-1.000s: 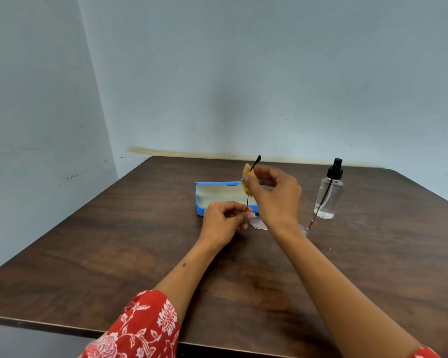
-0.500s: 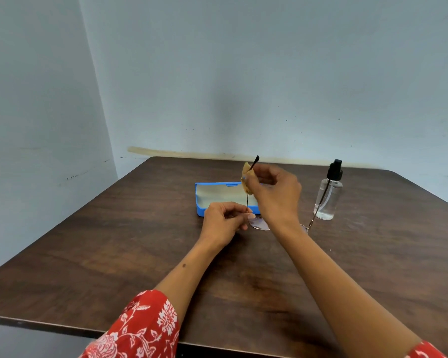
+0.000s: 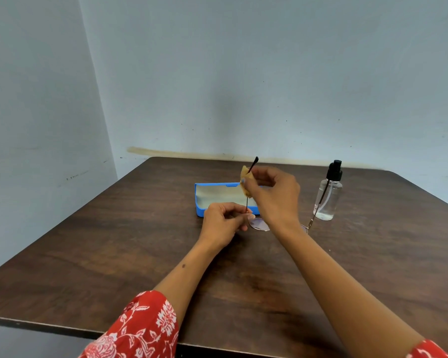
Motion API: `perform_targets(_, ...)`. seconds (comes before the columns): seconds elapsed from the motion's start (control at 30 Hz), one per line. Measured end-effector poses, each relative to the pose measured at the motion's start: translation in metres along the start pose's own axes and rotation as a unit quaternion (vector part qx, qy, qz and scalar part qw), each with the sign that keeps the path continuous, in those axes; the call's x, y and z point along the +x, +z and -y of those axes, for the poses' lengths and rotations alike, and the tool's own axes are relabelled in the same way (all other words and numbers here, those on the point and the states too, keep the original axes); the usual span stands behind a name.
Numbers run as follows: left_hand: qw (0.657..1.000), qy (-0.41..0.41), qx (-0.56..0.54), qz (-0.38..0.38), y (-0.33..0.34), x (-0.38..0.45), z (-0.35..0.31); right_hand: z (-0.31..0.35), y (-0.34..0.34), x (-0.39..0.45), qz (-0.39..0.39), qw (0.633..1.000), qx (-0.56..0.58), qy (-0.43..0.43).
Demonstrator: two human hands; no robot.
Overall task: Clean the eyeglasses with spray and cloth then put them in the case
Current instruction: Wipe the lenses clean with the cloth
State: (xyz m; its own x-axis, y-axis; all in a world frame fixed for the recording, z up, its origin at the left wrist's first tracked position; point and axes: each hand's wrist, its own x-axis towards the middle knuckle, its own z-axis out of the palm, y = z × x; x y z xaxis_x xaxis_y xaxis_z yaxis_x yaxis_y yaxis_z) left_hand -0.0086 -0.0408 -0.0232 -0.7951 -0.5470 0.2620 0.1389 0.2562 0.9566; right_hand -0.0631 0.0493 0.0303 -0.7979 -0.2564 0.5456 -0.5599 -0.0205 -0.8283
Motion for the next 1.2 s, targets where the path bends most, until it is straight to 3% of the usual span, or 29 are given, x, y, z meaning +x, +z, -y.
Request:
perform_targets(0.3,0.999,0.02,0.033,0.011,-0.001,-0.001,0.001,-0.016,-0.003,-0.015,0.032,0.997,-0.073,0.02)
perform_targets(0.6,1.0,0.007,0.0,0.011,0.001,0.002,0.003,0.018,-0.002,0.001,-0.04,0.999,0.022,-0.012)
perform_targets(1.03,1.0,0.01,0.006,0.004,0.0,0.005,0.007,0.056,-0.025,0.0,-0.061,0.991,0.111,-0.054)
perform_targets(1.1,1.0,0.013,0.003,-0.002,-0.001,0.005,0.007,0.058,-0.043,-0.006,-0.039,0.996,0.062,-0.052)
perform_targets(1.2,1.0,0.013,0.006,-0.009,0.0,0.006,0.007,0.047,-0.08,-0.019,0.057,0.983,-0.176,0.007)
